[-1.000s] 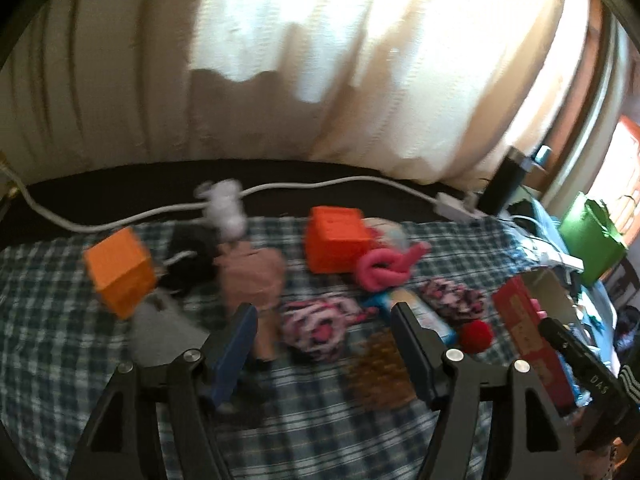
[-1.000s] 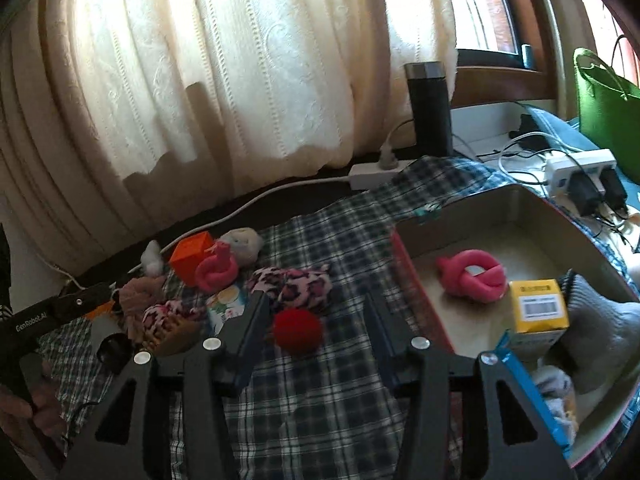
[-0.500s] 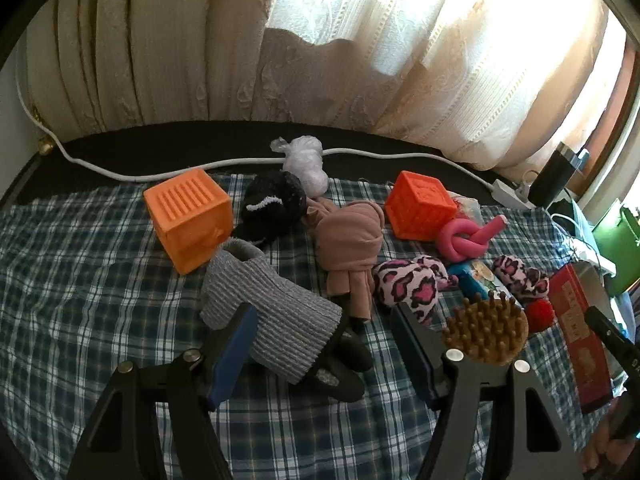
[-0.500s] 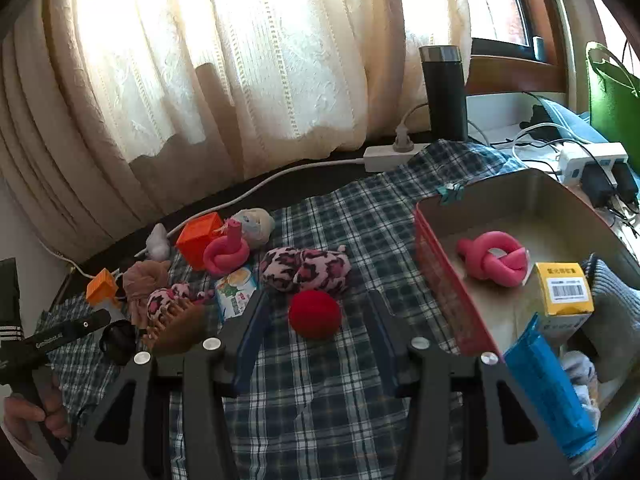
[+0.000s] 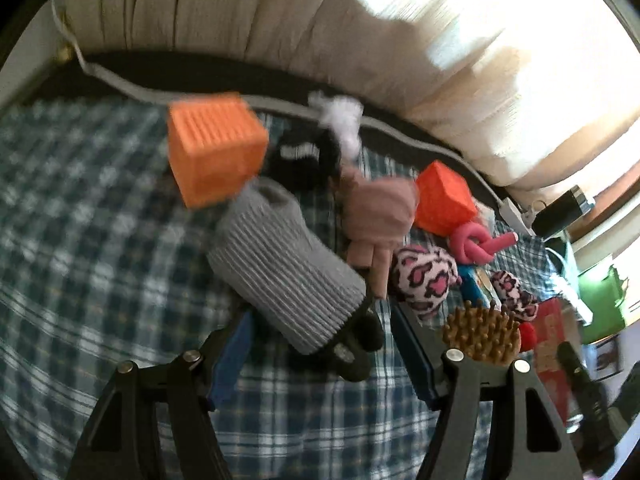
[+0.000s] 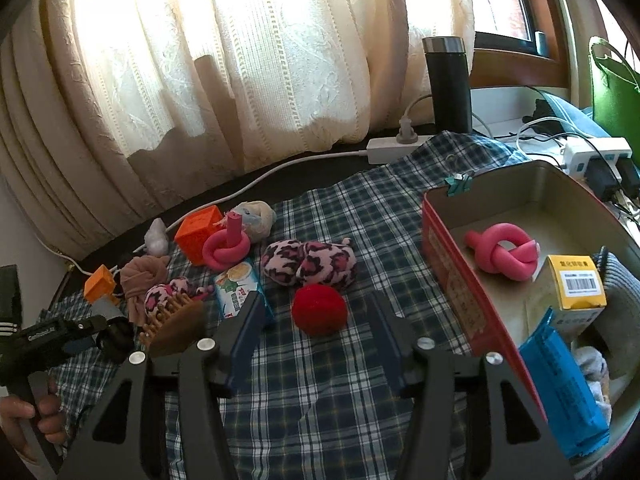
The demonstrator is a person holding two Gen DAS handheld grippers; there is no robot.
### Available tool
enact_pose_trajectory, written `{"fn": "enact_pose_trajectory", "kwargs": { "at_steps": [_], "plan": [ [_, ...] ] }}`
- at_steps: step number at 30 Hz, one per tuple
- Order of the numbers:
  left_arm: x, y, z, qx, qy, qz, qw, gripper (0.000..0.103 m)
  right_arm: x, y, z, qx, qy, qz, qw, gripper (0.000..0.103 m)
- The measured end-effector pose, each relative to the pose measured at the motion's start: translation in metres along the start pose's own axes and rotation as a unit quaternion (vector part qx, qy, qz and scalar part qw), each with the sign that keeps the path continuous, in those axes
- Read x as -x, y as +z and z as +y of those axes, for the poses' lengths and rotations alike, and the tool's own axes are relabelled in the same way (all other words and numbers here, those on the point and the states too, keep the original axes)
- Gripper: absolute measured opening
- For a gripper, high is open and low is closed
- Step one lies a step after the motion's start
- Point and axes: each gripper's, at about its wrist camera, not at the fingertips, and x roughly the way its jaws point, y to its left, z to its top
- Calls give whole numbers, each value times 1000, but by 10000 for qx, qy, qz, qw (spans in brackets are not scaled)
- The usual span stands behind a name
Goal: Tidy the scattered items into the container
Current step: 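Grasp the grey sock with black cuff using the left gripper while the right approaches the red ball, then grasp the red pompom ball with the right gripper while the left lifts the grey sock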
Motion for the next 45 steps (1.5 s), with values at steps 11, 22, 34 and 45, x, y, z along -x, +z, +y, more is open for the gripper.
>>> {"fn": "enact_pose_trajectory", "kwargs": {
  "at_steps": [11, 22, 34, 45],
  "plan": [
    [-17, 11, -3, 141, -213, 61, 9997, 46, -3, -1, 0, 27, 25, 43, 10000, 58],
    [18, 9, -20, -372, -257, -622, 9970, 38, -12, 2, 7, 164, 94, 254, 9995, 58],
    [40, 0, -47, -989, -423, -947, 9897, 38, -49, -4, 14, 406, 20, 717, 9966, 58],
    [35, -14, -62, -1299, -473, -840, 9868, 38, -50, 2, 1, 278, -241, 603, 9975, 32]
  ]
}}
